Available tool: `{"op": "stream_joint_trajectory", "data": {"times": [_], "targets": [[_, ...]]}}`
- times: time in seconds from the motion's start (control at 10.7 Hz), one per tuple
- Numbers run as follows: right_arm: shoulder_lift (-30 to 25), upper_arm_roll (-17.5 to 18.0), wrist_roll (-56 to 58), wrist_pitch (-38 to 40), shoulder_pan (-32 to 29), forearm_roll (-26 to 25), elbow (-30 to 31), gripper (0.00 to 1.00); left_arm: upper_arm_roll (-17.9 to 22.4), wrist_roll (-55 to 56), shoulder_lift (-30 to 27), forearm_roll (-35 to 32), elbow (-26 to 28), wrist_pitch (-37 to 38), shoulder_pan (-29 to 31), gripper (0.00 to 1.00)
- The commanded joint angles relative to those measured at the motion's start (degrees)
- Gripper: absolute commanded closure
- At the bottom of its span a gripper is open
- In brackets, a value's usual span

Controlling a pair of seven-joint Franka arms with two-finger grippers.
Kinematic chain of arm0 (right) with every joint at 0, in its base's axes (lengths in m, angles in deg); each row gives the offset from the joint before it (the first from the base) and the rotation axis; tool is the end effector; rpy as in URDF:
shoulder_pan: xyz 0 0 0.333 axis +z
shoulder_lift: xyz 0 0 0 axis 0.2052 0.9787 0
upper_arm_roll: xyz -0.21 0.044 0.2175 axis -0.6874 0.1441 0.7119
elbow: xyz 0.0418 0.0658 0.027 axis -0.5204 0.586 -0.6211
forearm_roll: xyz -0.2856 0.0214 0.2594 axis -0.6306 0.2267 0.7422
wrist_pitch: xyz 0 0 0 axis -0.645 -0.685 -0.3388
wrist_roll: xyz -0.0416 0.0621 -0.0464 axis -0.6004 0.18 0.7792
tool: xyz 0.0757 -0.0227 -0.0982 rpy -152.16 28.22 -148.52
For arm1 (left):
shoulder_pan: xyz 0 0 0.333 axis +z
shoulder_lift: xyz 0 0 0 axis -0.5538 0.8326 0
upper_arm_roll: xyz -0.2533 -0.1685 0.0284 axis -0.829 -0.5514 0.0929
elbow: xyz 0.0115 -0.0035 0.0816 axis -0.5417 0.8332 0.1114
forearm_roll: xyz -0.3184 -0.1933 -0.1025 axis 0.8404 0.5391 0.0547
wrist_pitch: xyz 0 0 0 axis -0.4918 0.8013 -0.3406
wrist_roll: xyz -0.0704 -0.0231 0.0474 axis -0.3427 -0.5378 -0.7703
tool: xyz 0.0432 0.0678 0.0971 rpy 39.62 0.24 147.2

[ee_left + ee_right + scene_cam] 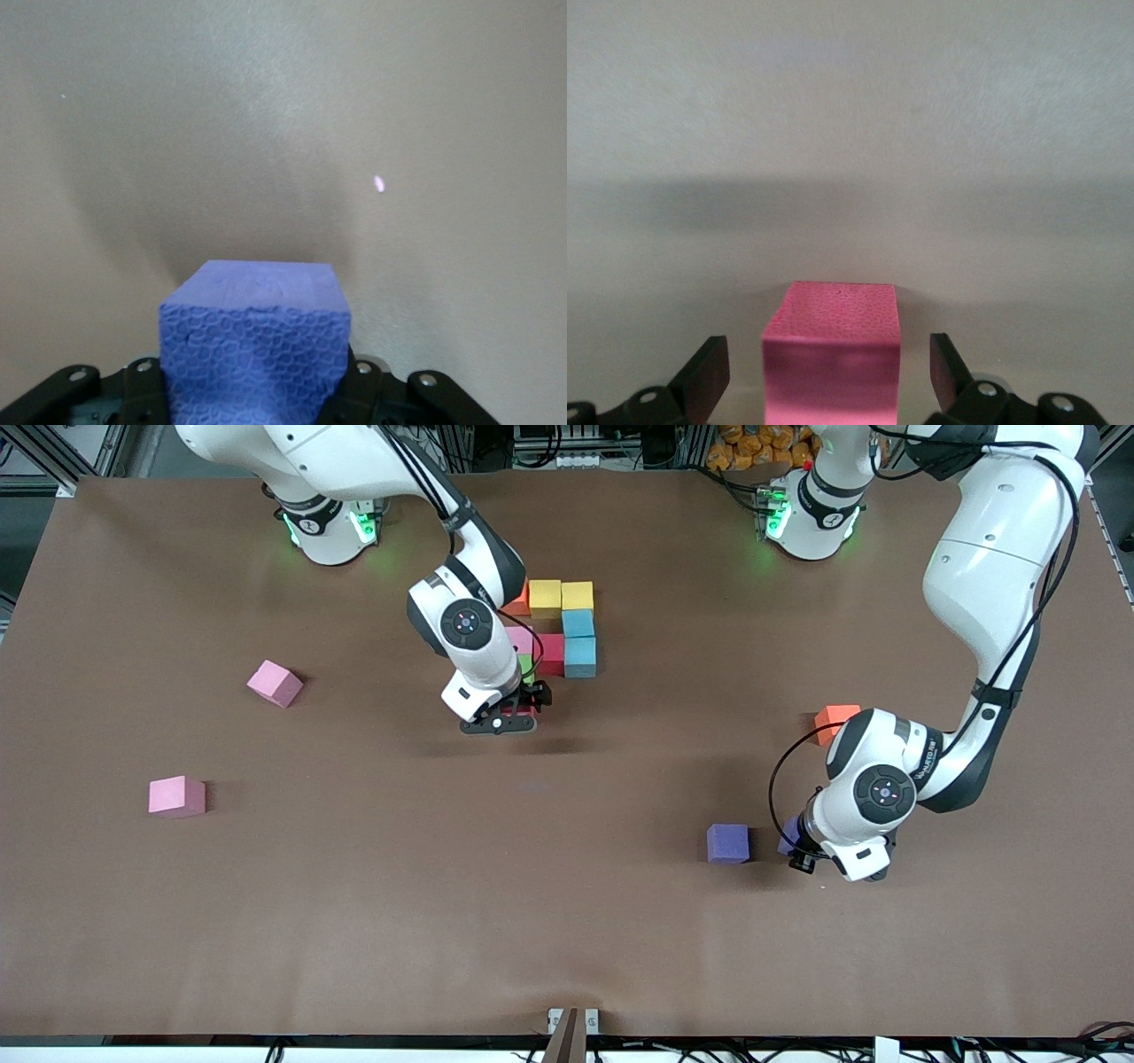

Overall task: Form number 2 with 11 blocks
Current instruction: 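Lower the red block beside the green block with the right gripper, then withdraw the right gripper while the left gripper carries purple toward the shape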

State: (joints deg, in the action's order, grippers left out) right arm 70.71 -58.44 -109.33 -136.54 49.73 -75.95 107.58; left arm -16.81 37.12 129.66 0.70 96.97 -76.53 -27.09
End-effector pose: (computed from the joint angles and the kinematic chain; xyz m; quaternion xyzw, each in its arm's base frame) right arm 0.4519 0.4027 0.2123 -0.9988 -0.0110 0.0243 0.0401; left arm 0.6758 -0.1452 0.1902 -0.8269 -0.5615 -0.0232 0.0223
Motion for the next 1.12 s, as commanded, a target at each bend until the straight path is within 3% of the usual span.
{"op": "stream_joint_trajectory", "data": {"times": [0.0, 0.28, 0.65, 1.02], "targets": [[-6.57, 0.39, 0.34, 3.51, -2.28, 0.25, 2.25, 0.00, -0.84, 5.13, -2.19, -0.54, 0.67, 0.68, -0.47, 1.00], [-10.80, 0.48, 0.33, 9.04, -10.17, 0.25, 2.35, 0.00, -4.35, 12.16, -4.29, -0.72, 1.02, 4.18, -2.04, 1.00], [-11.07, 0.57, 4.09, 9.15, -21.16, -3.43, -1.95, 0.00, -12.43, 29.54, -5.97, -0.89, 1.28, 11.30, -4.49, 1.00], [-11.33, 0.75, 15.26, 9.15, -31.80, -5.10, -4.42, 0.00, -12.45, 45.81, -4.92, -0.98, 1.55, 11.93, -15.21, 1.00]]}}
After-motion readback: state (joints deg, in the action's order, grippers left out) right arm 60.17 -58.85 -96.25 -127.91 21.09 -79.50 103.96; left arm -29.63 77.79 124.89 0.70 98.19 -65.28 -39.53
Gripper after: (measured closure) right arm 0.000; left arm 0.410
